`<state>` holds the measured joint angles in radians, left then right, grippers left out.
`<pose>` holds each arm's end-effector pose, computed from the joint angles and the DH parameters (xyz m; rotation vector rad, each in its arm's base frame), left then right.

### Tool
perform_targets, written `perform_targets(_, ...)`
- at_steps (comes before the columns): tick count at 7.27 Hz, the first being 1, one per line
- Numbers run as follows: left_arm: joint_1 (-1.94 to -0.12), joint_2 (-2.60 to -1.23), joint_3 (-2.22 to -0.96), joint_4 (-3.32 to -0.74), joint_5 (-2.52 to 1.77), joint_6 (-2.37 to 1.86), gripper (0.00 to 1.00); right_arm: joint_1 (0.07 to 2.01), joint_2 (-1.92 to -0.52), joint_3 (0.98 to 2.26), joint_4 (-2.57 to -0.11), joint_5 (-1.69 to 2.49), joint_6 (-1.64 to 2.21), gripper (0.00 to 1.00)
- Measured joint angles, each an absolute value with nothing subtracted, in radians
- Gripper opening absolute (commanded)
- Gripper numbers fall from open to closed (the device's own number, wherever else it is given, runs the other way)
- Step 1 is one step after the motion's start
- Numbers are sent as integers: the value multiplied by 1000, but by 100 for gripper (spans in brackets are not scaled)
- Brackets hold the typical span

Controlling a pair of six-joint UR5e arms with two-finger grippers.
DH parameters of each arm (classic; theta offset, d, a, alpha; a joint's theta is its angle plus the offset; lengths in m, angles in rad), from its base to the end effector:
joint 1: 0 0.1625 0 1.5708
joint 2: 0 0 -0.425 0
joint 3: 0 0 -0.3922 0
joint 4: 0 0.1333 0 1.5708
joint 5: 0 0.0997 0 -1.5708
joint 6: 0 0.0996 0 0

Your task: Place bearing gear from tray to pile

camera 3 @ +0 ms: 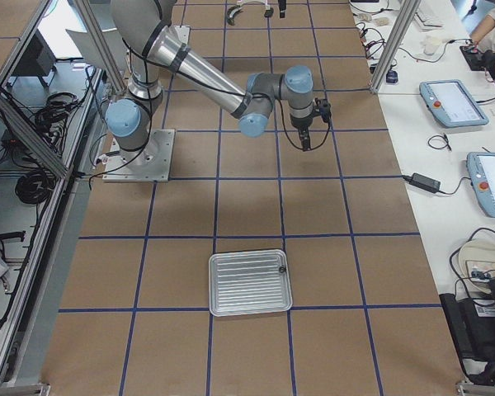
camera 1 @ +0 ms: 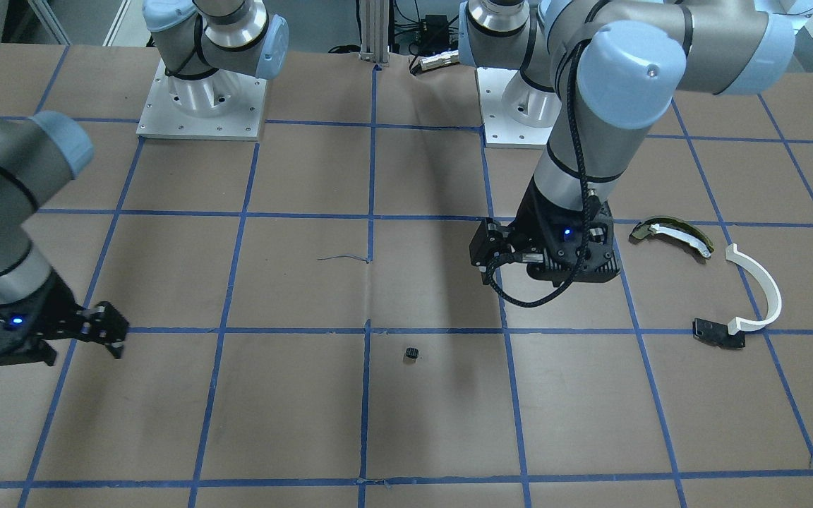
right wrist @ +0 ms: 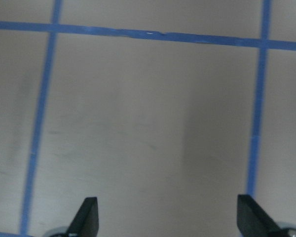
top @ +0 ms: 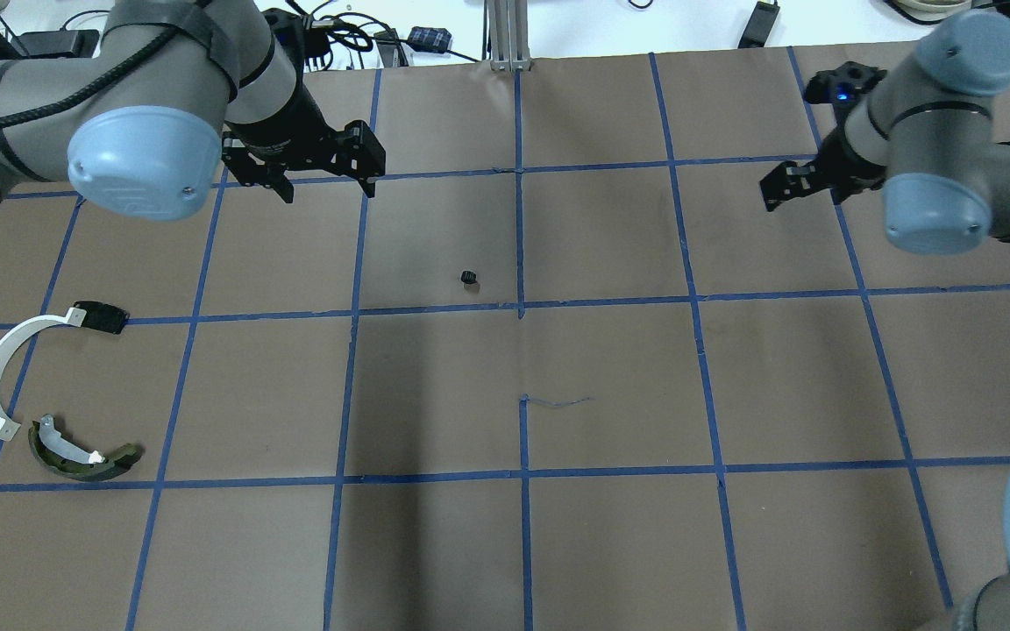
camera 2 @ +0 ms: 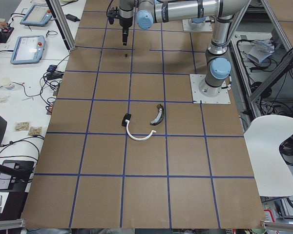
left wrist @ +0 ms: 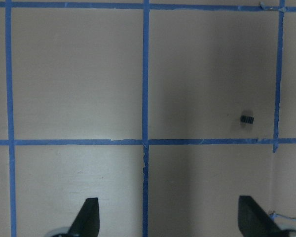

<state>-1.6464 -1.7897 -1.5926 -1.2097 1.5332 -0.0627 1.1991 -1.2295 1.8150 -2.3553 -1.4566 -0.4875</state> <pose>-0.1808 -0.5721 0.3970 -0.0234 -3.0904 0.1818 -0.0782 -0.5989 0.2690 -0.1971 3.0944 -0.3552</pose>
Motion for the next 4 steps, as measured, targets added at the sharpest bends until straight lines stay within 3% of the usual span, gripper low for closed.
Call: perform_targets(4, -1722, -1987, -1481, -1158, 1533, -364, 100, 867, -1154, 1714, -2324, -1450, -870, 100)
